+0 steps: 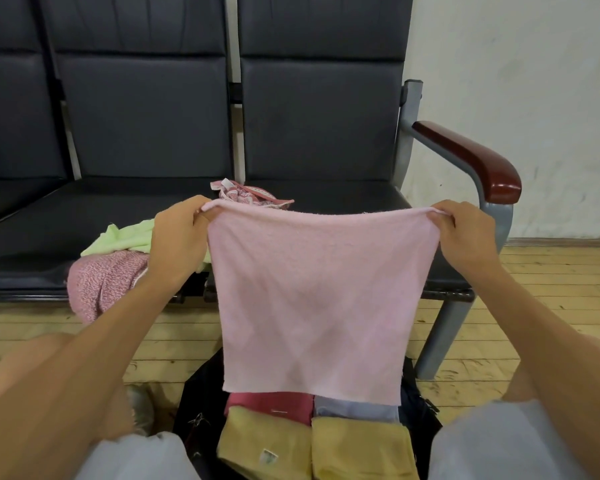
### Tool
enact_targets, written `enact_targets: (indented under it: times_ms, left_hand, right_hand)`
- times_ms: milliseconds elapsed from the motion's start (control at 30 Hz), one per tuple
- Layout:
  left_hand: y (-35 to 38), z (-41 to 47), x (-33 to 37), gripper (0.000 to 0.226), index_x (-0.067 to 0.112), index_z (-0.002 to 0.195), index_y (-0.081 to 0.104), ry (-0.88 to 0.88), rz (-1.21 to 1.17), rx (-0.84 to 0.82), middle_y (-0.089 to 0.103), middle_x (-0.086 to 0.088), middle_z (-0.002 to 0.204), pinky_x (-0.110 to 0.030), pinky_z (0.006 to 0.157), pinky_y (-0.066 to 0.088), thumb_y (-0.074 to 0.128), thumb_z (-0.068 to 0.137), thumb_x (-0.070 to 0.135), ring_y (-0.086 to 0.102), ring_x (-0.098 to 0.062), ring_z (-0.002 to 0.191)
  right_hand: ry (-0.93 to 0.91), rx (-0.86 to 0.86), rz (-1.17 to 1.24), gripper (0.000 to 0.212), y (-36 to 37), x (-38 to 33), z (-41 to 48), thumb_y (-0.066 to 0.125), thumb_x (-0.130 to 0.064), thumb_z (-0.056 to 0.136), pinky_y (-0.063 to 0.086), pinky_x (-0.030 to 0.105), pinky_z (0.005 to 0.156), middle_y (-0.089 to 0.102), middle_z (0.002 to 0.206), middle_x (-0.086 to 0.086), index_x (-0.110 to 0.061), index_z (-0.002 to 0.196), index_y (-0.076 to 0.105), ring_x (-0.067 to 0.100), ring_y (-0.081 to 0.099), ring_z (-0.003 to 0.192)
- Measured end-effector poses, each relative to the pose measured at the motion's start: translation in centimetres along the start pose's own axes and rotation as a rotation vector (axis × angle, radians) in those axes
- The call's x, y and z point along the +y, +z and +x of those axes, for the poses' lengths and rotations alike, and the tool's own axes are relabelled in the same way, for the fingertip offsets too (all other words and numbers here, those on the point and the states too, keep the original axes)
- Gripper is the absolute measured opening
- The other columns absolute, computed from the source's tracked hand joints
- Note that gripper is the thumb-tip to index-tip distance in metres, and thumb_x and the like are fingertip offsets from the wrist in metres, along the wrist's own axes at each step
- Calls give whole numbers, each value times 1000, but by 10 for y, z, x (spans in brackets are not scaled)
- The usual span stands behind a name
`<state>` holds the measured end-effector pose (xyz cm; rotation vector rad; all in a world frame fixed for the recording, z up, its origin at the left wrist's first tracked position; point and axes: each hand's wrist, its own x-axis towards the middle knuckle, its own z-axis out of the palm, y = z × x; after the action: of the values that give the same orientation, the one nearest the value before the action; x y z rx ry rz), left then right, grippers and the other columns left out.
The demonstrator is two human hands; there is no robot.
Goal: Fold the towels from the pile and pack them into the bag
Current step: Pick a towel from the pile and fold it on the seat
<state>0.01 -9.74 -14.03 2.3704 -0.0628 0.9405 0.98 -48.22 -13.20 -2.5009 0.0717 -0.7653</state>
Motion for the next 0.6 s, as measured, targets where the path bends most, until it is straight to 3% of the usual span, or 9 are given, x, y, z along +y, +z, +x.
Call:
enact_targets:
  times_ms: [100, 233, 333, 433, 600]
  left_hand:
    - [-4, 0, 3, 22, 8, 93, 67, -5, -35, -10, 66, -9, 75, -45, 68, 52, 46, 99, 11, 62, -26, 67]
    - [-7, -1, 7, 25, 8, 95, 69, -41, -47, -32, 67, -6, 79, -25, 63, 48, 44, 98, 5, 62, -17, 65]
    - [-7, 1, 5, 23, 4, 90, 68, -81, -59, -54, 68, -8, 77, -37, 69, 52, 46, 98, 7, 65, -23, 69]
    - [-7, 3, 5, 21, 3, 89, 68, -147, -76, -88, 68, -12, 78, -45, 74, 53, 49, 97, 9, 65, -28, 71]
    - [-6, 3, 11, 8, 13, 94, 66, -344, -240, -106, 67, -10, 89, -39, 72, 57, 58, 96, 16, 64, -21, 69]
  right_hand:
    - [-1, 5, 33, 27, 0, 0, -3, 46, -25, 102, 46, 34, 94, 65, 107, 9, -10, 117, 63, 17, 53, 89]
    - [-6, 16, 65, 25, -1, 0, -2, 46, -25, 102, 53, 39, 87, 64, 100, 7, -10, 114, 63, 19, 57, 84]
    - [17, 19, 99, 23, -2, -2, -1, 48, -24, 102, 51, 31, 79, 61, 97, 4, -10, 113, 63, 19, 59, 82]
    - [55, 5, 140, 23, -2, -4, 1, 51, -23, 101, 53, 32, 81, 59, 98, 1, -9, 113, 64, 20, 59, 87]
    - [176, 6, 307, 16, -1, -8, 3, 56, -24, 98, 55, 31, 81, 60, 102, -1, -15, 108, 65, 17, 60, 89]
